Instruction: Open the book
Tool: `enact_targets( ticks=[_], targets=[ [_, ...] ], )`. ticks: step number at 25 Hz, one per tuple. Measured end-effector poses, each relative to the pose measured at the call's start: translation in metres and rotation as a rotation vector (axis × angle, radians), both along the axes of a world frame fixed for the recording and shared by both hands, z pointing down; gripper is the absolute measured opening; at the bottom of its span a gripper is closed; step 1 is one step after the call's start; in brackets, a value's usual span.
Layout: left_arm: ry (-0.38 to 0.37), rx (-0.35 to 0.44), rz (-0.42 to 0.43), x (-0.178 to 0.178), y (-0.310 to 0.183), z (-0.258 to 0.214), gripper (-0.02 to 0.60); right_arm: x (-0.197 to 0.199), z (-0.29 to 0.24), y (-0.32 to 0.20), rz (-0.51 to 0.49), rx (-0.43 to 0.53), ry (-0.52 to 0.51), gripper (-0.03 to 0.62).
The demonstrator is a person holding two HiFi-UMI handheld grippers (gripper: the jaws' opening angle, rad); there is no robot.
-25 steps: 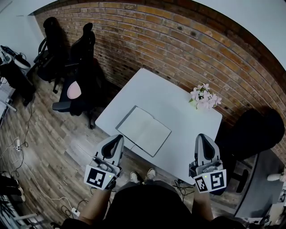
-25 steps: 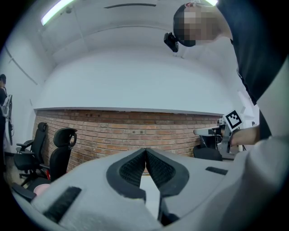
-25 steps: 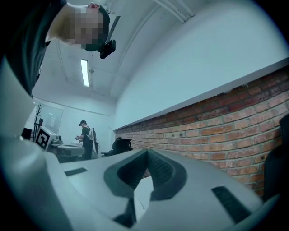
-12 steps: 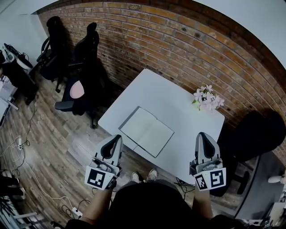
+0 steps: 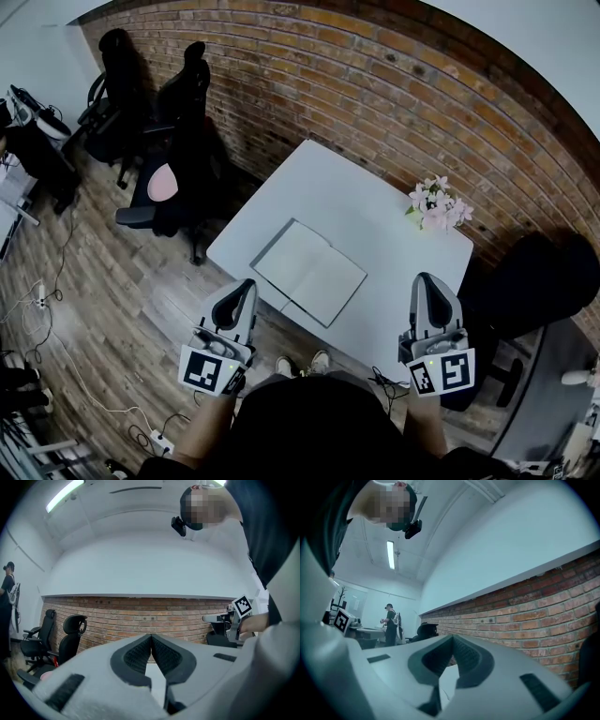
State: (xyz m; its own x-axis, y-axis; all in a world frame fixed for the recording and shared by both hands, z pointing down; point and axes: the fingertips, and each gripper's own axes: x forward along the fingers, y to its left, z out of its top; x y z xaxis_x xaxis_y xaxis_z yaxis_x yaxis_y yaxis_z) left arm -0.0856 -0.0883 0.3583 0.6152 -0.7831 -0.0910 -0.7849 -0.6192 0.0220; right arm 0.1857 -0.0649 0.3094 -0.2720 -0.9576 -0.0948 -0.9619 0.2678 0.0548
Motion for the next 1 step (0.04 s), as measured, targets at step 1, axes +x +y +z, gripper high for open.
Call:
enact_targets(
  ticks=[1],
  targets=[
    [0.006,-0.010,-0.001,0.0000,0.0010,-0.0003,0.023,-0.0007,-0.0003,0.0001,-0.002,0.000,0.001,0.014]
  ],
)
